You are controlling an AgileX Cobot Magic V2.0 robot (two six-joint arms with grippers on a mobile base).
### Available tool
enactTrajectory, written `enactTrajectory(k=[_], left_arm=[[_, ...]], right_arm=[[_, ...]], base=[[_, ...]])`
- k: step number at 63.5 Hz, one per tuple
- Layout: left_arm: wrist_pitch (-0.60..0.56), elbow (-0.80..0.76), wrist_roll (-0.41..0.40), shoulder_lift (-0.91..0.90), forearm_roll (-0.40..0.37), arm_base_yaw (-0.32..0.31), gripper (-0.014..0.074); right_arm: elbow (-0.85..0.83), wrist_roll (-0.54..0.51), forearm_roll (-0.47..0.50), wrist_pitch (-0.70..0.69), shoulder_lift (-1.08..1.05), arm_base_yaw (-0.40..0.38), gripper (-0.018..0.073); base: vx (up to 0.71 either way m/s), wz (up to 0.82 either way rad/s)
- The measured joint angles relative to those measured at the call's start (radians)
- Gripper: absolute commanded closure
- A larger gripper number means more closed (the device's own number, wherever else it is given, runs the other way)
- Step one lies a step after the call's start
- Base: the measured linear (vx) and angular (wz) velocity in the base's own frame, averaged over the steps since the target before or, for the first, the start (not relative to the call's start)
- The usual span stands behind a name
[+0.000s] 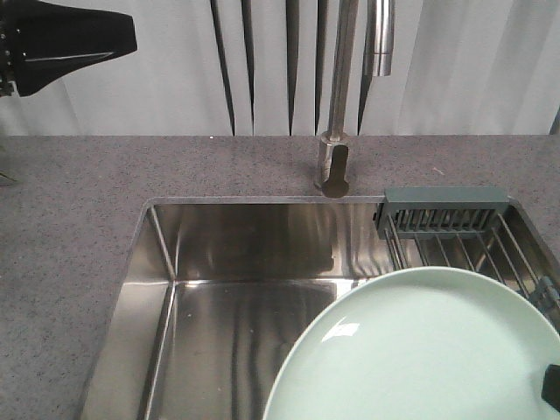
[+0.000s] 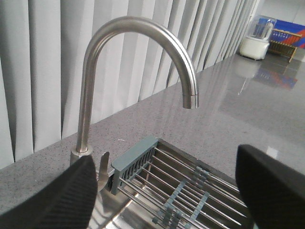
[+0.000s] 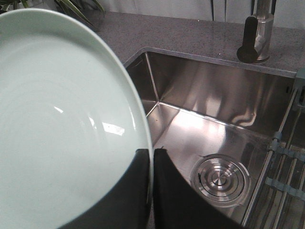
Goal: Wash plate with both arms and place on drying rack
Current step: 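Extend the left arm over the sink toward the faucet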
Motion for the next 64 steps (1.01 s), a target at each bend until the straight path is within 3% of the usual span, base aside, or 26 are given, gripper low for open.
enactTrajectory(k=[35, 45, 55, 64], left_arm=[[-0.020, 0.000, -0.021, 0.008, 0.000, -0.003, 0.0044], [-0.037, 0.000, -0.024, 0.078, 0.000, -0.043, 0.0044], [0.025, 0.000, -0.003, 0.196, 0.000, -0.107, 0.0044], [0.055, 0.000, 0.049, 0.327, -0.086, -0.150, 0.0044]], right_arm=[[0.000, 0.000, 0.000, 0.000, 0.000, 0.000, 0.0561], [0.000, 0.000, 0.000, 0.000, 0.000, 0.000, 0.0561], [0.000, 0.000, 0.000, 0.000, 0.000, 0.000, 0.0561], [0.000, 0.000, 0.000, 0.000, 0.000, 0.000, 0.0561]], base=[[0.00, 0.00], [0.00, 0.00], [0.00, 0.00], [0.00, 0.00]])
